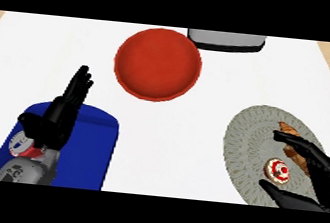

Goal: Pick the cupcake from the placemat and place it in the bowl

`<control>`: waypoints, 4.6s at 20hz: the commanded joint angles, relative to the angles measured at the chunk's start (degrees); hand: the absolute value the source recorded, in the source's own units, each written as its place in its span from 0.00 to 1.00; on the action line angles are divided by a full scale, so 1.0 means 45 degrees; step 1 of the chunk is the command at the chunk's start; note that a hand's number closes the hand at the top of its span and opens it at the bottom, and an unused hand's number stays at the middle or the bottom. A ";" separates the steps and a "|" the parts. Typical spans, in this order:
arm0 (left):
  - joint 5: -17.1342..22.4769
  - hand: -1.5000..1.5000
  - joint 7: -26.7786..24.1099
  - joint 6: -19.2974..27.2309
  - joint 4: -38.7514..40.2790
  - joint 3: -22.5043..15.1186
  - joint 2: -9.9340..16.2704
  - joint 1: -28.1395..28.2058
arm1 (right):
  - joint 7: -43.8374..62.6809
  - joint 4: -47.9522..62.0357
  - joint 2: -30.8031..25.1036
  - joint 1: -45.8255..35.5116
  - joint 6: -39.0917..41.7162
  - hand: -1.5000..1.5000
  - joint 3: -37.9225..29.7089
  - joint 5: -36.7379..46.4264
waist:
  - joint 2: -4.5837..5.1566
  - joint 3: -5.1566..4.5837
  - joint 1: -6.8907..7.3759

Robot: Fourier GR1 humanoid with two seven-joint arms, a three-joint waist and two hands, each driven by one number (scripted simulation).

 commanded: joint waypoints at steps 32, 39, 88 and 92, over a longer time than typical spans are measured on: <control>-0.1472 0.50 0.0616 -0.0856 -0.0001 0.0766 -0.1338 0.0070 | 0.5786 -0.3210 -0.2380 0.1950 0.4010 0.00 -0.2686 0.1707 | 0.0067 -0.0007 0.0430; -0.2092 0.50 0.1086 -0.0879 -0.0309 0.0822 -0.1754 0.0107 | 0.4152 -0.2107 -0.1529 0.2140 0.5164 0.00 -0.3845 0.1581 | 0.0064 -0.0006 0.0382; -0.3333 0.50 0.2247 -0.2524 -0.1239 0.2388 -0.2975 0.0123 | -0.1699 0.3808 0.1351 -0.0077 0.4483 1.00 -0.1956 0.9630 | 0.0066 -0.0003 0.0473; -0.3233 0.50 0.1164 -0.2819 -0.0441 0.2471 -0.2905 0.0306 | 0.1289 0.2075 0.4311 -0.0966 0.4601 1.00 0.0618 0.9992 | 0.0065 -0.0033 0.0643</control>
